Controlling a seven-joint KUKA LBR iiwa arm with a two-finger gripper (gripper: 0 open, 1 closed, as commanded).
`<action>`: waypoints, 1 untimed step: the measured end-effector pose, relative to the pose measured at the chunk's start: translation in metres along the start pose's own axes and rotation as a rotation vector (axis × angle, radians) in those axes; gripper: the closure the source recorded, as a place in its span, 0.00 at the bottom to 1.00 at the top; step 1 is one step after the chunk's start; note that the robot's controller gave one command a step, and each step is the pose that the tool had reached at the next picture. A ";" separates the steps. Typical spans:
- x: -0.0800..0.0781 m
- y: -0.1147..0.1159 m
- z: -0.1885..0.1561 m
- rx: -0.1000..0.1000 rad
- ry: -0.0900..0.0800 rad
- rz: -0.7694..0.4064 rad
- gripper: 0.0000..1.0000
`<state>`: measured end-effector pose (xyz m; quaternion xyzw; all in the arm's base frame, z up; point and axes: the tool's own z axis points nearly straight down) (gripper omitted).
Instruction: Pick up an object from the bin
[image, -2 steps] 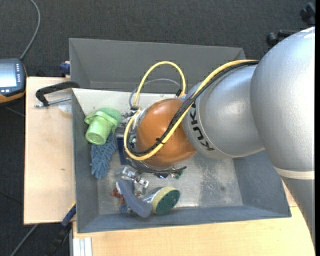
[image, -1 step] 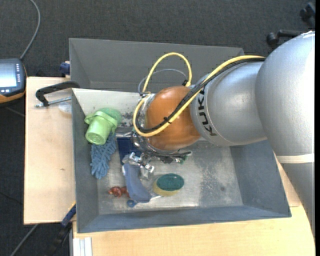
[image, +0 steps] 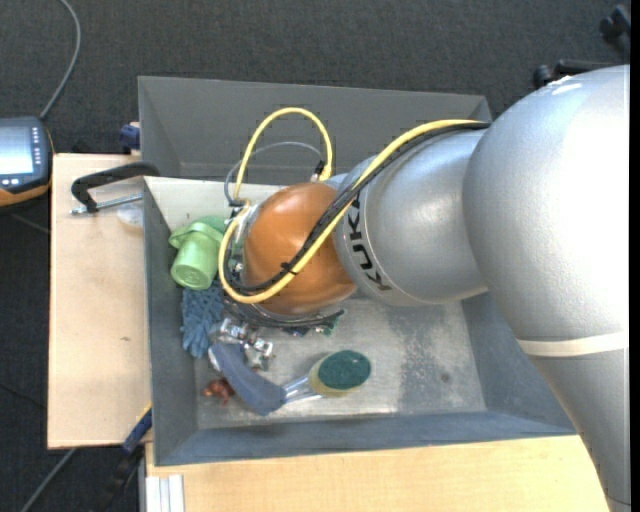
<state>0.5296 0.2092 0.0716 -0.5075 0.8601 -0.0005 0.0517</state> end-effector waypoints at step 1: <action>-0.008 0.007 0.000 0.000 -0.003 0.079 1.00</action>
Offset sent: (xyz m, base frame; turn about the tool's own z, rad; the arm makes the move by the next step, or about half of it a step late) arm -0.0024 0.0098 -0.0002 0.0775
